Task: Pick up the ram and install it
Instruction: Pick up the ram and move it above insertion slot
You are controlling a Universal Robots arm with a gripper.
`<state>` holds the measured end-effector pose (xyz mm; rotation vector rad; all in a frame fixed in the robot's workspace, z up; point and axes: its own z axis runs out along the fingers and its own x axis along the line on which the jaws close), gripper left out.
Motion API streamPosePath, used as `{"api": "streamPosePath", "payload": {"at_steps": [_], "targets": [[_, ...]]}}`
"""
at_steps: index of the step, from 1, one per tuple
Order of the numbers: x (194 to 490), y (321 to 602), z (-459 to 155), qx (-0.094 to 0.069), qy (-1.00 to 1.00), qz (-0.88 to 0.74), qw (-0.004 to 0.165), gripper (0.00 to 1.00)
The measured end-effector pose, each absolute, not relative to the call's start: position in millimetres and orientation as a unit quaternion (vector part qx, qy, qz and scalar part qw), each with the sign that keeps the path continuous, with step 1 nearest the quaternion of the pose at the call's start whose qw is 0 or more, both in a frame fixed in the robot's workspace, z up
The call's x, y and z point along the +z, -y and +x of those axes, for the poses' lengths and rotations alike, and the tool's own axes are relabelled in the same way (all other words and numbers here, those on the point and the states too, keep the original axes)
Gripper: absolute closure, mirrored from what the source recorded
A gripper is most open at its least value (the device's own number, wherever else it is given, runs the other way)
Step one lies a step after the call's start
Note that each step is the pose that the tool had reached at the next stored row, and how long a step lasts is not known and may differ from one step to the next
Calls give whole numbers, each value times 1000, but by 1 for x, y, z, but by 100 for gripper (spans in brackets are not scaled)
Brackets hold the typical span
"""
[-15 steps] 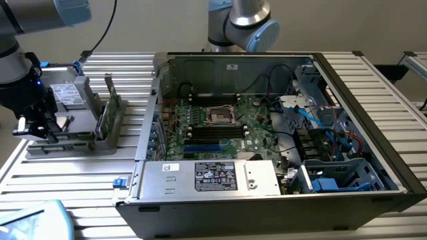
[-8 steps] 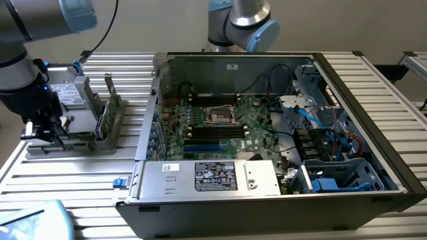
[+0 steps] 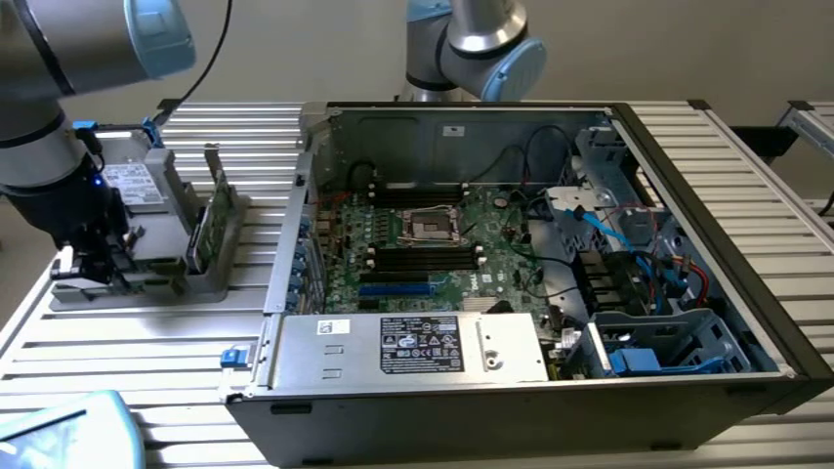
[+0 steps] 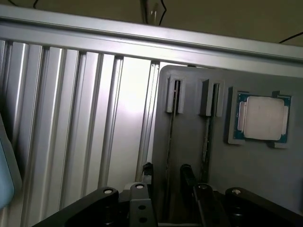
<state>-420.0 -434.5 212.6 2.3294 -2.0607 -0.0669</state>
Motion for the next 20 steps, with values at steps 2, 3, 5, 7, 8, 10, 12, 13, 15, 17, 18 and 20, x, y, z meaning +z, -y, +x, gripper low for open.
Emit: {"api": "streamPosePath", "payload": {"at_steps": [2,3,5,7,8,10,12,13,15,17,18,20], "targets": [[209,433,-420,-22,663,748,15,63],[207,432,-420,-22,664,747,15,63],[204,431,-422,-22,664,747,15,63],[201,431,-424,-22,665,747,15,63],[200,430,-425,-22,665,747,15,63],[198,430,-426,-21,665,747,15,63],[197,431,-426,-22,665,747,16,63],[196,431,-426,-22,665,747,16,63],[195,431,-426,-22,665,747,16,63],[194,431,-426,-22,665,747,16,63],[194,431,-426,-22,665,747,16,63],[194,431,-426,-22,665,747,16,63]]}}
